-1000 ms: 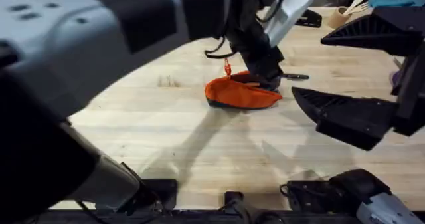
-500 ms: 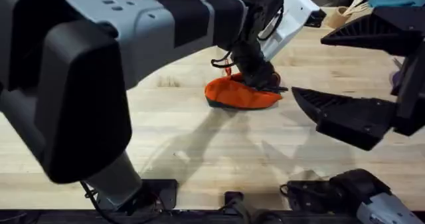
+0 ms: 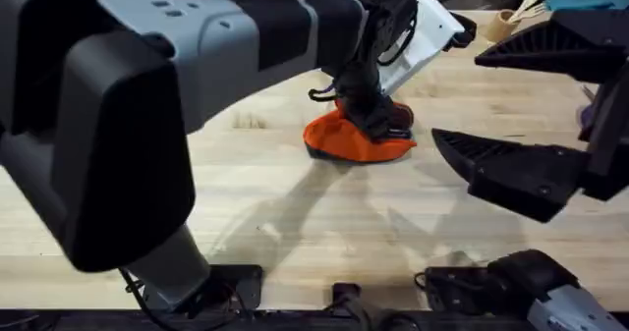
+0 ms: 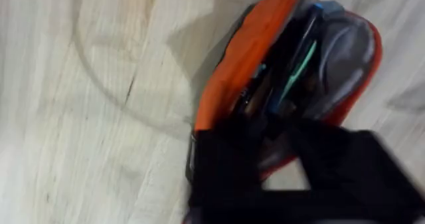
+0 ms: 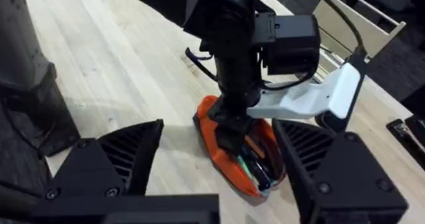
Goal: Unzip the bag, pick up the pens from the table one at a time and place them inside, then zip the bag closed.
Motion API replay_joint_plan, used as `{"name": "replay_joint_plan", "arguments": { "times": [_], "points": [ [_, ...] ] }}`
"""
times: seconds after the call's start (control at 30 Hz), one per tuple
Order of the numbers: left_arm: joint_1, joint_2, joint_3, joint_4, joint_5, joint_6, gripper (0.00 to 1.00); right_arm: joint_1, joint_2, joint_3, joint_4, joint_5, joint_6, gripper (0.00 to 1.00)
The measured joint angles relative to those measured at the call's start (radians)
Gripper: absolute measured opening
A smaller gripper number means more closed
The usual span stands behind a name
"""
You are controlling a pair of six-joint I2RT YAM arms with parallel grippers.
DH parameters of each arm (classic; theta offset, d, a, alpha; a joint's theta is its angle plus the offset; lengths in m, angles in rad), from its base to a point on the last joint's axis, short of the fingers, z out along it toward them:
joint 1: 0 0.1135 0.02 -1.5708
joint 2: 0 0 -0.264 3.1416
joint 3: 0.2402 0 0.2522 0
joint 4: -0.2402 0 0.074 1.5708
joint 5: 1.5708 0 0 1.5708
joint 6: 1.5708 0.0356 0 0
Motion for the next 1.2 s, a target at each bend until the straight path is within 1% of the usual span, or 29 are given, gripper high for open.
{"name": "replay_joint_plan", "arguments": {
  "times": [0.07, 0.13, 0.17, 0.23, 0.47, 0.6, 0.7, 0.8, 0.93, 1.1, 1.2],
  "points": [
    [0.0, 0.0, 0.0, 0.008, -0.005, 0.0, 0.631, 0.0, 0.0, 0.0, 0.0, 0.0, 0.0, 0.998],
    [0.0, 0.0, 0.0, 0.008, -0.005, 0.0, 0.921, 0.0, 0.0, 0.0, 0.0, 0.0, 0.0, 0.998],
    [0.0, 0.0, 0.0, 0.008, -0.006, -0.004, 0.976, 0.0, 0.0, 0.0, 0.0, 0.0, 0.0, 0.998],
    [0.0, 0.0, 0.0, 0.009, -0.007, -0.004, 0.99, 0.0, 0.0, 0.0, 0.0, 0.0, 0.0, 0.998],
    [0.0, -0.014, 0.002, 0.008, -0.009, -0.004, 0.992, 0.0, 0.0, 0.0, 0.0, 0.0, 0.0, 0.998],
    [0.005, -0.087, 0.002, 0.001, -0.011, -0.003, 0.994, 0.0, 0.0, 0.0, 0.0, 0.0, 0.0, 0.998],
    [0.024, -0.163, 0.003, -0.011, -0.01, 0.001, 0.994, 0.0, 0.0, 0.0, 0.0, 0.0, 0.0, 0.998],
    [0.059, -0.228, 0.01, -0.048, 0.006, 0.025, 0.993, 0.0, 0.0, 0.0, 0.0, 0.0, 0.0, 0.998],
    [0.115, -0.283, 0.012, -0.11, 0.051, 0.074, 0.993, 0.0, 0.0, 0.0, 0.0, 0.0, 0.0, 0.998],
    [0.188, -0.307, 0.012, -0.153, 0.082, 0.123, 0.995, 0.0, 0.0, 0.0, 0.0, 0.003, 0.0, 0.998],
    [0.227, -0.307, 0.012, -0.197, 0.093, 0.153, 0.996, 0.0, 0.0, 0.0, 0.0, 0.005, 0.0, 0.998]
  ]
}}
